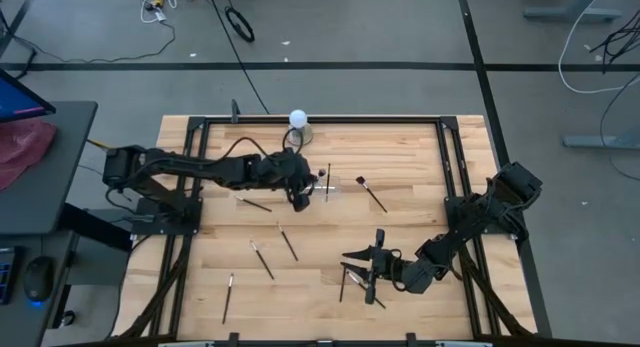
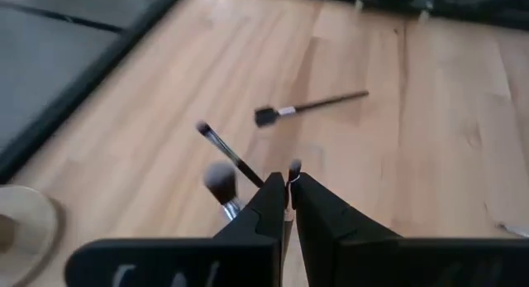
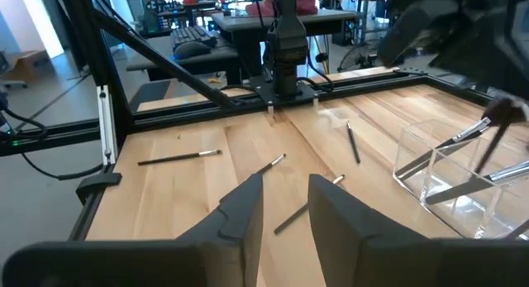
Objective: Put items in baskets/containers
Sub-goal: Put the eyeshadow brush into the transparent organizer
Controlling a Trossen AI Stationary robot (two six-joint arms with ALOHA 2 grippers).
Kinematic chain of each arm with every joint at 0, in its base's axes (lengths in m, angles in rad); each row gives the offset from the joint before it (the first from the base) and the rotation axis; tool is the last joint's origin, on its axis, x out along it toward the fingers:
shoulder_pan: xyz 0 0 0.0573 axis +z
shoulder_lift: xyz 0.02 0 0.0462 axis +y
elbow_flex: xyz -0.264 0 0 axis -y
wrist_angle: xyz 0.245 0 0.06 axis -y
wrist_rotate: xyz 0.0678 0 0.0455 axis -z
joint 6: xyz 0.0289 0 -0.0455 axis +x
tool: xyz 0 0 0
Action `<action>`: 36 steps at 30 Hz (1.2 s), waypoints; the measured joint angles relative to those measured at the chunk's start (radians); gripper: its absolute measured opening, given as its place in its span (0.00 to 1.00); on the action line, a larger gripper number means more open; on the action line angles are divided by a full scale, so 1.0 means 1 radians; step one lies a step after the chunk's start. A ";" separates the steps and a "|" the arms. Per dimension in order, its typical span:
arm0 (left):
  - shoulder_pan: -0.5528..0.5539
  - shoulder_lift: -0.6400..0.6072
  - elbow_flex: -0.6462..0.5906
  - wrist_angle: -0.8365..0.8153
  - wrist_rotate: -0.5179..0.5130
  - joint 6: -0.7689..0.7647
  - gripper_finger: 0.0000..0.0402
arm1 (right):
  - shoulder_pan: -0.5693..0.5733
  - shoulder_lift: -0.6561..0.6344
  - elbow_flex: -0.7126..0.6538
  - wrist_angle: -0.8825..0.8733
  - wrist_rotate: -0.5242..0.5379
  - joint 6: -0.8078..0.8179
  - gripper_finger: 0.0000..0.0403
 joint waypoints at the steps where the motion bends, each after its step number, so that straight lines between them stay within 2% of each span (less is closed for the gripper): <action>1: 0.003 0.010 0.000 -0.002 0.014 -0.005 0.05 | 0.000 0.000 0.000 -0.001 0.000 0.003 0.24; 9: 0.006 0.068 0.000 -0.014 0.018 -0.024 0.09 | 0.000 0.000 0.000 -0.010 0.000 0.022 0.24; 14: 0.011 0.075 0.000 -0.003 0.016 -0.034 0.20 | 0.000 0.000 -0.001 -0.023 -0.001 0.033 0.24; 20: 0.029 0.075 0.000 -0.002 0.015 -0.037 0.38 | -0.016 0.000 -0.001 -0.080 0.001 0.164 0.24; 24: 0.040 0.075 0.000 -0.002 0.014 -0.039 0.45 | -0.018 0.000 -0.001 -0.132 0.001 0.215 0.24; 30: 0.040 0.068 0.000 -0.003 0.014 -0.037 0.47 | -0.018 0.000 -0.001 -0.155 0.000 0.234 0.24; 33: 0.035 0.035 0.000 -0.007 0.014 -0.045 0.46 | -0.018 0.000 -0.001 -0.213 -0.004 0.309 0.24; 36: 0.004 -0.019 0.000 -0.048 0.011 -0.044 0.45 | -0.025 0.000 -0.001 -0.292 -0.097 0.374 0.25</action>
